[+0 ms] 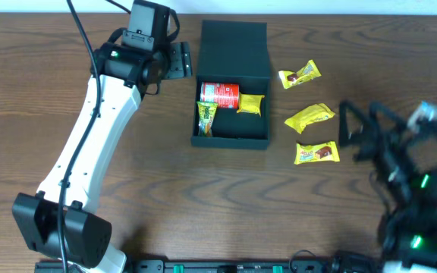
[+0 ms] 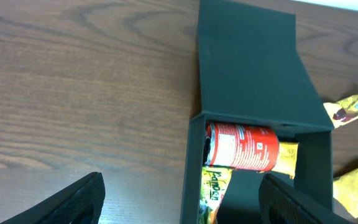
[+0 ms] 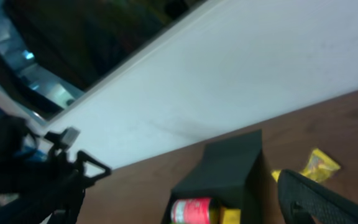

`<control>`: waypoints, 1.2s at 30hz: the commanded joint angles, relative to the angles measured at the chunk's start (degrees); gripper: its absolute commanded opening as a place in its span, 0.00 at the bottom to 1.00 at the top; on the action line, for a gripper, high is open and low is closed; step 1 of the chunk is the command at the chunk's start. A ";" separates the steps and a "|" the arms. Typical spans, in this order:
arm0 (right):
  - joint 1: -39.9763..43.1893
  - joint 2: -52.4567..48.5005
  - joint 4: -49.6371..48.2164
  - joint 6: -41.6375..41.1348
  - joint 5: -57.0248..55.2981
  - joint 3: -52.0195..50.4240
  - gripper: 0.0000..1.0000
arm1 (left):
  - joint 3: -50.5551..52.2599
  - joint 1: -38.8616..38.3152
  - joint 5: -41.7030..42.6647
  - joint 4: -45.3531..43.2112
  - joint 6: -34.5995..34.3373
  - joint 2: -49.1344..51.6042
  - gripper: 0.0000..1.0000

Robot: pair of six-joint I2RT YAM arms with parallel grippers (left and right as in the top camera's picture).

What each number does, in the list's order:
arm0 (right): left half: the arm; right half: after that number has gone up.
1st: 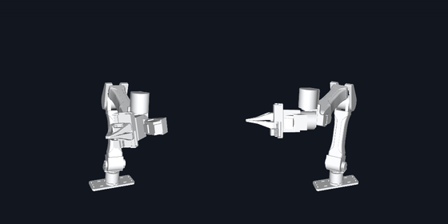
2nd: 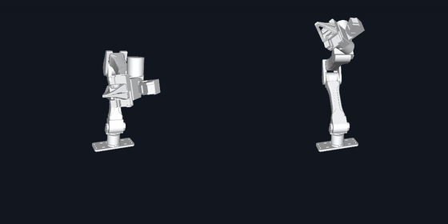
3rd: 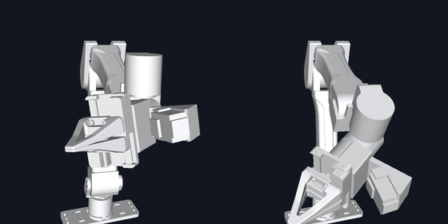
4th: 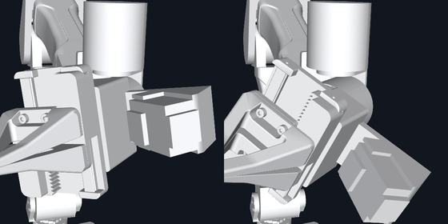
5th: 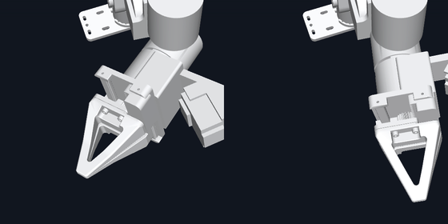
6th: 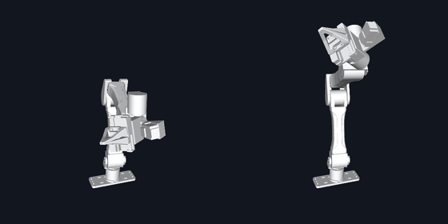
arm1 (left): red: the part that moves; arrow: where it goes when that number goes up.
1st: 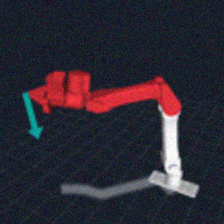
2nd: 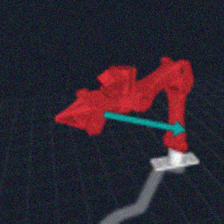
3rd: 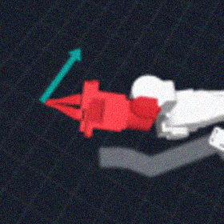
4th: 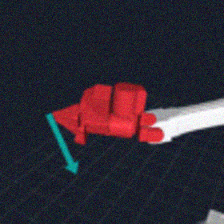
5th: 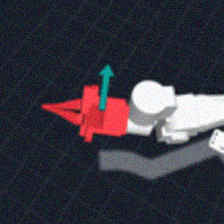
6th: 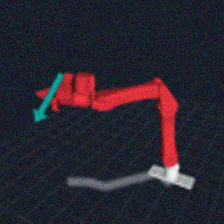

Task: Pack container
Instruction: 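Reach the right gripper to the lower yellow Apollo pack and grasp it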

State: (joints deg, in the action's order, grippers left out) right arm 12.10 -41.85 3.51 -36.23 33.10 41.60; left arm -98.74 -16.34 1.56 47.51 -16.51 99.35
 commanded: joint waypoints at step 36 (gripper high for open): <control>-4.63 -53.79 61.02 -13.22 -14.49 25.77 0.98 | 0.11 1.38 0.37 1.60 -0.20 0.37 0.81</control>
State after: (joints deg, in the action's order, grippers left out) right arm 7.75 -95.57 65.60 -42.46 20.45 70.96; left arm -98.74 -15.20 1.56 48.60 -16.51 99.35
